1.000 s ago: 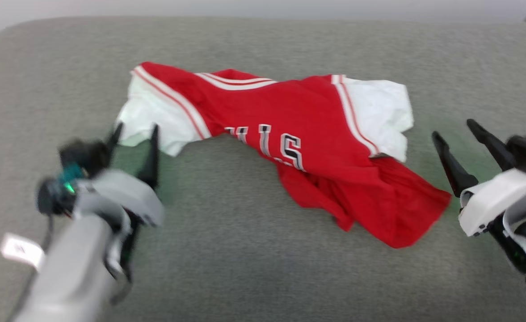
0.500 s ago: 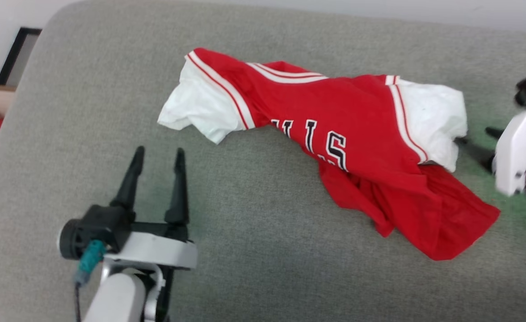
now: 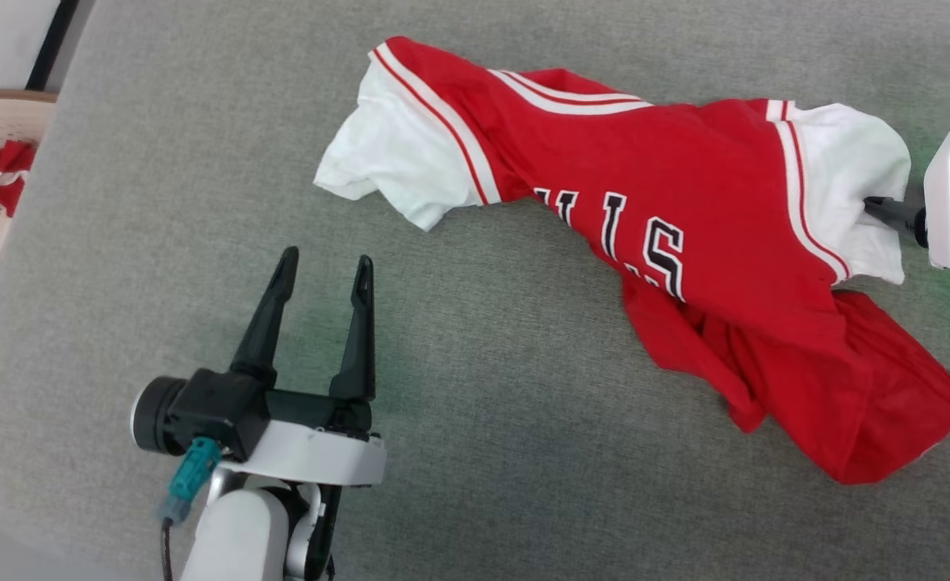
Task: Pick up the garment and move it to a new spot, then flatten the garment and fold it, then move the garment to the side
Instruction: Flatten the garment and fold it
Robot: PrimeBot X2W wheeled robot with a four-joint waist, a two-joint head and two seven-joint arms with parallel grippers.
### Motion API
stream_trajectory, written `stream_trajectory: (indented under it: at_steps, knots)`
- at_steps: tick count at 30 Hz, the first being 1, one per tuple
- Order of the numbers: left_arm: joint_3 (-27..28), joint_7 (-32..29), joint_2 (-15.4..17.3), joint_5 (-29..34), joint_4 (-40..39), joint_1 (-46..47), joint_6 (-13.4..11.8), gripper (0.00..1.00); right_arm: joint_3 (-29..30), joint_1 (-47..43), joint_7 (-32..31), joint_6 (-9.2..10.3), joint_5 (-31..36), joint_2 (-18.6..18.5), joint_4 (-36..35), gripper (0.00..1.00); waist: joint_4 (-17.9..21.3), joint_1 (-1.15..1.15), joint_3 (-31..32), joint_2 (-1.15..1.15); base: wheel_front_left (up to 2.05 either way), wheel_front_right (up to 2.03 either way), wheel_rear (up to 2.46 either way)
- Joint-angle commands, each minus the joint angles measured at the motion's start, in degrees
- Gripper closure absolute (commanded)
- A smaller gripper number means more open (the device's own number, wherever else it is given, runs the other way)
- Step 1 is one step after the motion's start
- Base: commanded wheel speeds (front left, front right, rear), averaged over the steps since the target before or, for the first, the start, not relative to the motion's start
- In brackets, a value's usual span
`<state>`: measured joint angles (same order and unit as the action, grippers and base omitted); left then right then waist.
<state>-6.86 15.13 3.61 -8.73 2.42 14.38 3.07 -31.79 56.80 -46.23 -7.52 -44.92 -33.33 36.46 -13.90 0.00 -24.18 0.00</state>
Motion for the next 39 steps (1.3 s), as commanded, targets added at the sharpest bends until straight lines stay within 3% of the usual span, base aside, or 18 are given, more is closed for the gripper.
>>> stream_trajectory:
  at_steps: [1,3,4,5,9,17,26,32,39]
  knots:
    - [0.3,0.0,-0.4,0.8,0.1,0.5,0.5,0.00,-3.3,-3.4,-1.5,0.05,0.5,2.0,2.3,0.00,-0.7,0.00,-0.5,0.00,0.00,0.00,0.00]
    - [0.5,0.0,-0.5,0.8,0.3,0.4,0.9,0.00,-4.9,-3.7,-2.1,0.04,0.7,1.8,2.6,0.05,-0.8,0.00,-0.4,0.00,0.00,0.00,0.00]
    - [0.7,0.0,-0.6,0.8,0.4,0.4,0.9,0.00,-5.2,-3.7,-1.6,0.02,0.5,1.7,2.5,0.75,-0.8,0.00,-0.3,0.00,0.00,0.00,0.00]
    - [0.8,0.0,-0.6,0.8,0.5,0.3,1.0,0.00,-5.3,-3.7,-0.8,0.02,0.0,1.7,2.3,1.00,-0.7,0.00,-0.1,0.00,0.00,0.00,0.00]
    - [1.7,0.0,-0.7,0.8,0.3,-0.4,1.2,0.00,-4.9,-3.9,1.4,0.04,-1.8,0.7,2.2,1.00,0.6,0.00,0.8,0.00,0.00,0.00,0.00]
    - [2.5,0.0,-0.7,1.0,-0.3,-1.6,1.3,0.00,-3.1,-7.2,10.4,0.13,-2.9,-5.3,-1.4,1.00,4.6,0.00,2.8,0.00,0.00,0.00,0.00]
    - [4.4,0.0,-0.7,2.3,-1.3,-2.1,2.1,0.00,4.9,-16.6,18.1,0.08,-5.5,-12.4,-7.6,1.00,8.5,0.00,3.1,0.00,0.00,0.00,0.00]
    - [4.9,0.0,-0.7,2.8,-1.2,-2.0,2.8,0.00,10.0,-19.3,22.0,0.08,-3.4,-13.7,-6.0,1.00,9.5,0.00,3.1,0.00,0.00,0.00,0.00]
    - [4.7,0.0,-0.7,2.9,-0.7,-2.1,3.3,0.00,13.9,-17.7,27.3,0.08,0.3,-11.9,-1.5,1.00,9.3,0.00,3.6,0.00,0.00,0.00,0.00]
